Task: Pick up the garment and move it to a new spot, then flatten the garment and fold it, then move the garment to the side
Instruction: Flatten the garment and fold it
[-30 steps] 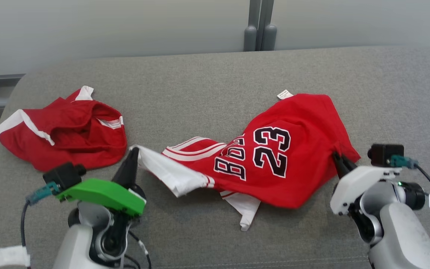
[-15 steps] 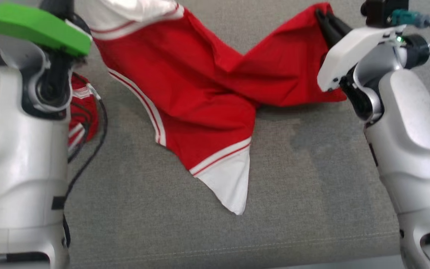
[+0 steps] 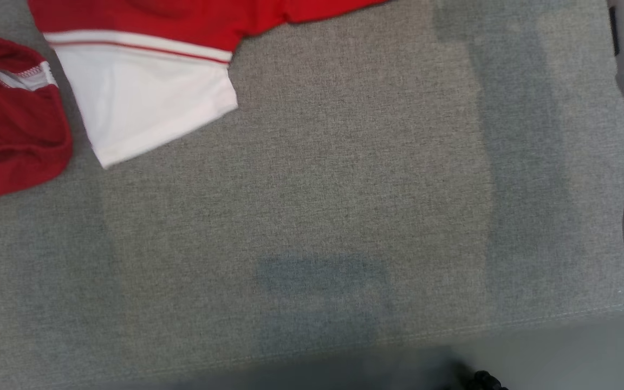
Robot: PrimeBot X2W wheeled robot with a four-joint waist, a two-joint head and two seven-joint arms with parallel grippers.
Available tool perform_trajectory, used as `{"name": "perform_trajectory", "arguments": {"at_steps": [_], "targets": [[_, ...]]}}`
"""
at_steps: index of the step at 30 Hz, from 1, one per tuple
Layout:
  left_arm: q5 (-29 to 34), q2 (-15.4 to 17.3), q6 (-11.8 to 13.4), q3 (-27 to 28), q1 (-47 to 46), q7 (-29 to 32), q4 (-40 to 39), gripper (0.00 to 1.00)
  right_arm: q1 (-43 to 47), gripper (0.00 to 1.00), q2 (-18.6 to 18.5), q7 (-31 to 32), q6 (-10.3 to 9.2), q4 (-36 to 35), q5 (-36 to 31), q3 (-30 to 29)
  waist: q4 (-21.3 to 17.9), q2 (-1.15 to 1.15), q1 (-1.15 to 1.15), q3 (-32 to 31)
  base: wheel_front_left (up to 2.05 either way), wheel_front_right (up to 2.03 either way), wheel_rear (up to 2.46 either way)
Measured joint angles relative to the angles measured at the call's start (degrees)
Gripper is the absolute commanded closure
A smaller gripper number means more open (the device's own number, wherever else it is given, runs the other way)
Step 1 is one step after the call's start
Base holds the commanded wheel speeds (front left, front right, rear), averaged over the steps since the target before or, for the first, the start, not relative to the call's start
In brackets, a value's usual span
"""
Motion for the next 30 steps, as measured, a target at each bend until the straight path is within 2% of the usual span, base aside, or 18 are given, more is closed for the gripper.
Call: {"name": "perform_trajectory", "arguments": {"at_steps": [7,11,15,19,23,26,30], "targets": [[1.5,0.2,-1.3,0.9,-9.3,-8.2,2.0,1.00,-9.1,1.00,0.6,-9.1,0.01,4.5,-7.1,-8.7,-0.5,0.00,0.00,5.2,0.00,0.00,0.00],[2.6,0.0,-2.0,0.8,-11.3,-12.7,2.5,1.00,-11.7,1.00,1.2,-11.6,0.01,4.8,-11.0,-12.8,-0.6,0.00,0.00,6.0,0.00,0.00,0.00],[4.0,-0.1,-3.2,-0.1,-13.9,-19.2,1.9,1.00,-14.1,1.00,2.7,-13.0,0.01,1.9,-15.6,-17.4,-0.5,0.00,-0.01,6.0,0.00,0.00,0.00],[4.4,-0.6,-3.8,0.5,-15.4,-22.2,-0.1,1.00,-14.6,1.00,4.1,-13.2,0.01,-4.2,-18.0,-20.6,-0.8,0.00,-0.01,5.8,0.00,0.00,0.00],[3.5,-1.4,-3.9,0.9,-16.0,-22.7,-0.3,1.00,-12.5,1.00,4.5,-13.3,0.01,-6.3,-20.4,-20.3,-1.1,0.00,-0.02,6.2,0.00,0.00,0.00],[2.0,-1.6,-3.9,-0.3,-12.5,-22.2,1.4,1.00,-9.4,1.00,4.9,-13.3,0.01,-4.7,-20.9,-18.9,-1.2,0.00,-0.02,6.8,0.00,0.00,0.00],[1.2,0.0,-4.1,-4.1,-6.7,-18.7,1.6,1.00,-6.0,1.00,3.7,-13.3,0.01,-1.9,-20.9,-15.1,-1.0,0.00,-0.01,7.1,0.00,0.00,0.00]]}}
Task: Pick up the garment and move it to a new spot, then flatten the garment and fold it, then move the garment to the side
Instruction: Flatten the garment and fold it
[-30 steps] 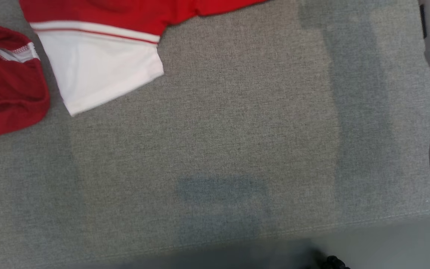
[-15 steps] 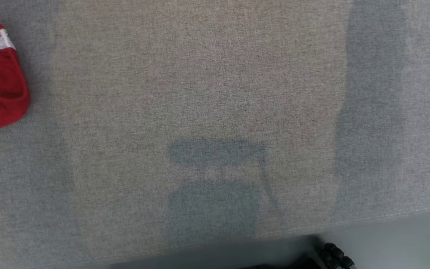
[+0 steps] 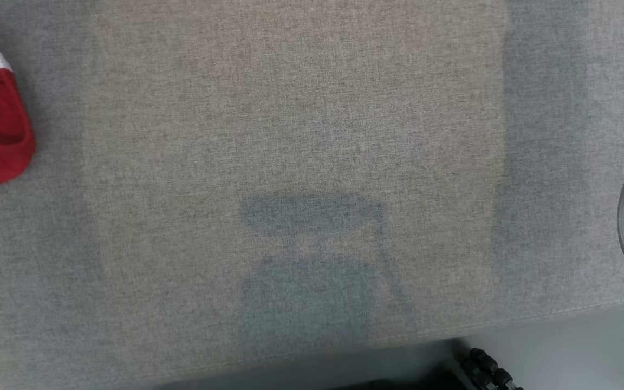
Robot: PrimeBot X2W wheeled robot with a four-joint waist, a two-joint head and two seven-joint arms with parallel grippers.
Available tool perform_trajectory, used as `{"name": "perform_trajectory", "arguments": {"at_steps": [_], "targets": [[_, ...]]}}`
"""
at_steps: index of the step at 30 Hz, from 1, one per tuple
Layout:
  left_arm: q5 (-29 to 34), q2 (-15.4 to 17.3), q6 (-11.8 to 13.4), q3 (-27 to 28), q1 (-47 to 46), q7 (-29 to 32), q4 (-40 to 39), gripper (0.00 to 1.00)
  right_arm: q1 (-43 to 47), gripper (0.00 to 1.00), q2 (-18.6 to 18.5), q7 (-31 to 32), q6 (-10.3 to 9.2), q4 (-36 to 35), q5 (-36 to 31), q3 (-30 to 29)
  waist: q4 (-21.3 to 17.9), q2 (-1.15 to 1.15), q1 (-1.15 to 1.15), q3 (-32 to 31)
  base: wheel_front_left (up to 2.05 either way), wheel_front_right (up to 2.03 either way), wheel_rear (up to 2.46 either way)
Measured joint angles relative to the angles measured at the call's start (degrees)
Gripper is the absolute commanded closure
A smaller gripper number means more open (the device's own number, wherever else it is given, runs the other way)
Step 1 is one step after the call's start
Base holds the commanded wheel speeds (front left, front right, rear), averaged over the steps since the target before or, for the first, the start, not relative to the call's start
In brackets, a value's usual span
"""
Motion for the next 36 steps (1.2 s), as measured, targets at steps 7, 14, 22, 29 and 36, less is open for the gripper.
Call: {"name": "perform_trajectory", "arguments": {"at_steps": [7,14,22,29,36], "targets": [[-6.7,2.5,0.0,-1.5,14.6,6.0,-6.3,1.00,5.6,1.00,-4.4,0.0,0.00,5.6,4.4,8.6,0.8,0.00,0.00,-2.0,0.00,0.00,0.00],[-11.8,2.0,3.6,0.0,34.5,7.5,-17.3,1.00,13.0,1.00,-8.7,4.2,0.01,7.0,14.6,18.3,2.2,0.00,0.00,-6.3,0.00,0.00,0.00],[-15.5,-0.3,9.9,0.9,58.6,7.4,-28.1,1.00,26.1,1.00,-16.2,13.2,0.01,0.4,27.2,25.1,4.1,0.00,0.00,-14.3,0.00,0.00,0.00],[-18.5,-3.8,12.7,1.0,73.1,5.6,-31.5,1.00,36.7,1.00,-20.2,19.5,0.02,-4.9,30.0,24.5,5.6,0.00,0.00,-20.7,0.00,0.00,0.00],[-17.6,-3.7,15.5,-1.7,83.0,6.9,-33.1,1.00,45.9,1.00,-22.5,24.8,0.03,-9.0,29.6,21.4,6.7,0.00,0.00,-26.4,0.00,0.00,0.00]]}}
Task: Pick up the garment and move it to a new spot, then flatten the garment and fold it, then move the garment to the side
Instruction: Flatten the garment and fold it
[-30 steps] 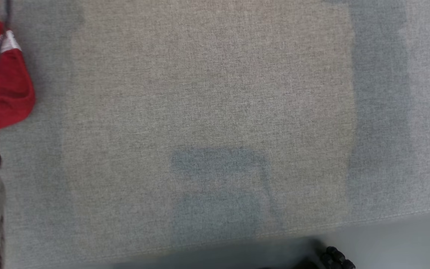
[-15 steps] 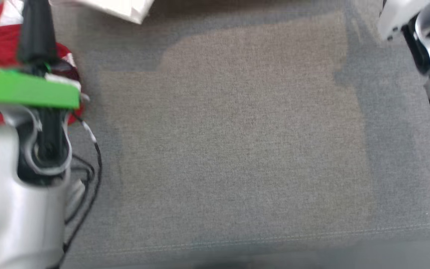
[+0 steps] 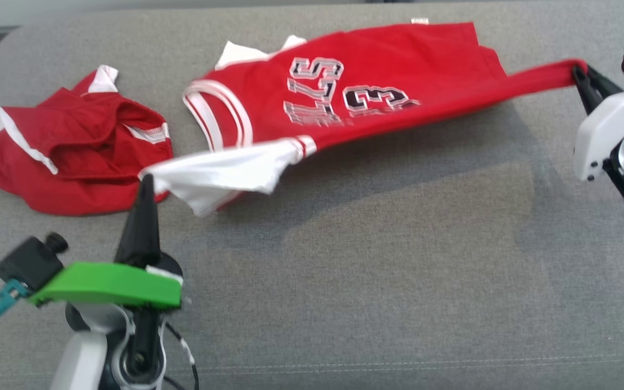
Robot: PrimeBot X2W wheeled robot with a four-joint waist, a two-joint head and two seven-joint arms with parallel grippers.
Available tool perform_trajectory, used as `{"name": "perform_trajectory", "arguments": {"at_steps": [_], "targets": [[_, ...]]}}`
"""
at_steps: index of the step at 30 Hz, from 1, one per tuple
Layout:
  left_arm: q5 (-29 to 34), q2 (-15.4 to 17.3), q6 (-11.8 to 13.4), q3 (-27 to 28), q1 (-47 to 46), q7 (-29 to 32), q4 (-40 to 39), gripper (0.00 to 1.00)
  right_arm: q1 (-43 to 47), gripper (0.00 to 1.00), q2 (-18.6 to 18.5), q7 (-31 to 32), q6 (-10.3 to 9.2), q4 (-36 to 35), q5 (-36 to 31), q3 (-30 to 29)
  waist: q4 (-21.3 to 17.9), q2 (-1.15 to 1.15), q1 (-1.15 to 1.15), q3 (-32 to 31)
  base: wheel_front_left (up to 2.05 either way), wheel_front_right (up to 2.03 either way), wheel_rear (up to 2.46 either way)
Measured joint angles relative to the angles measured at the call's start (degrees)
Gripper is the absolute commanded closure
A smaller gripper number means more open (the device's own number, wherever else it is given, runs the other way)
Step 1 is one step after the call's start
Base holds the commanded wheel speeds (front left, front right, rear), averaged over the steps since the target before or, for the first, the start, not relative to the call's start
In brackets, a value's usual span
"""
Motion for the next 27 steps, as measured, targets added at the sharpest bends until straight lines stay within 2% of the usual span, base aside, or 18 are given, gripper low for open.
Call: {"name": "perform_trajectory", "arguments": {"at_steps": [10,18,25,26,27], "targets": [[4.2,2.9,4.5,-5.2,9.6,3.9,-1.5,1.00,12.3,1.00,-1.0,9.5,0.02,-3.2,-0.7,-3.6,0.8,0.00,0.00,-5.8,0.00,0.00,0.00],[5.3,6.0,8.2,-6.3,15.2,7.5,-3.7,1.00,22.2,1.00,-0.2,15.5,0.02,-8.1,0.3,-6.7,0.8,0.00,0.00,-8.6,0.00,0.00,0.00],[5.5,9.7,12.4,-8.1,20.0,14.1,-7.3,1.00,29.5,1.00,1.3,19.2,0.02,-12.0,-0.2,-9.7,0.4,0.00,0.00,-9.1,0.00,0.00,0.00],[5.5,9.7,12.4,-8.1,20.0,14.1,-7.3,1.00,29.5,1.00,1.3,19.2,0.02,-12.0,-0.2,-9.7,0.4,0.00,0.00,-9.1,0.00,0.00,0.00],[5.2,10.7,13.6,-8.4,21.5,16.3,-8.8,1.00,31.5,1.00,1.7,20.1,0.02,-13.0,-0.2,-10.5,0.3,0.00,0.00,-9.1,0.00,0.00,0.00]]}}
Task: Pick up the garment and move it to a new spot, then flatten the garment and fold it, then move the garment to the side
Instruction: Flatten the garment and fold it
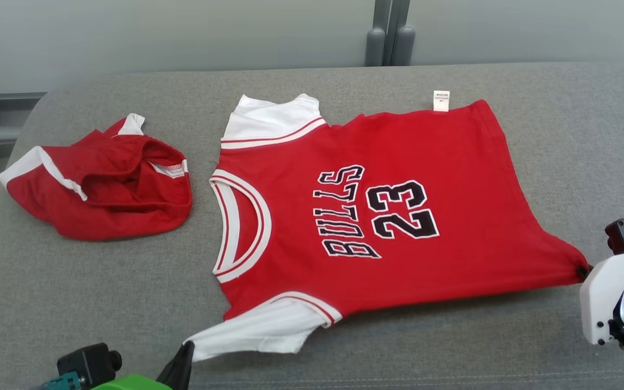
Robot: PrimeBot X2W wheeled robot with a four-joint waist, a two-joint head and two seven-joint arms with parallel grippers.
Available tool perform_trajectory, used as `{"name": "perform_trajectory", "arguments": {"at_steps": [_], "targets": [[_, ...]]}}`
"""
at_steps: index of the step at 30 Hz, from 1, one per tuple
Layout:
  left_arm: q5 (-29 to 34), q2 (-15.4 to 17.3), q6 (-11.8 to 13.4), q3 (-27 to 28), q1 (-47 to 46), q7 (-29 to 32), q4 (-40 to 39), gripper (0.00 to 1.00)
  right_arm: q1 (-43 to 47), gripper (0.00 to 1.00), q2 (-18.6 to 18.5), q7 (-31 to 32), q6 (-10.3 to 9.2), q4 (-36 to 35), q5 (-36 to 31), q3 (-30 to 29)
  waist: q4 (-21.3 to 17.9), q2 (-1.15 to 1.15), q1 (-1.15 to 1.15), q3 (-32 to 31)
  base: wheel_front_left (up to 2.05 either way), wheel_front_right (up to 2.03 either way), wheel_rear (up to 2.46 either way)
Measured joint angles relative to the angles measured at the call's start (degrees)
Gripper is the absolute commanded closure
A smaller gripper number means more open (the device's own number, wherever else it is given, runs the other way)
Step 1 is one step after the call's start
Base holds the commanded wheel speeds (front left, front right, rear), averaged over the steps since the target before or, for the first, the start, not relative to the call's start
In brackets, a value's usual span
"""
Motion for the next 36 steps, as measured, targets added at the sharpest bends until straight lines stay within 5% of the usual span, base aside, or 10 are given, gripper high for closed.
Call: {"name": "perform_trajectory", "arguments": {"at_steps": [10,18,36], "targets": [[-2.0,2.9,2.7,-0.3,4.1,5.2,-6.1,1.00,6.2,1.00,2.6,2.4,-0.01,-4.8,-0.5,-2.8,-0.6,0.00,0.00,0.1,0.00,0.00,0.00],[-2.8,1.7,1.9,0.1,-1.2,5.7,-6.4,1.00,5.3,1.00,5.8,1.0,-0.02,-6.4,-0.9,-5.1,-1.2,0.00,0.00,0.5,0.00,0.00,0.00],[2.6,-2.8,-2.2,-4.9,-30.2,9.4,14.5,1.00,-11.3,1.00,9.8,-1.6,-0.03,1.3,-3.3,-5.7,-1.5,0.00,0.00,7.3,0.00,0.00,0.00]]}}
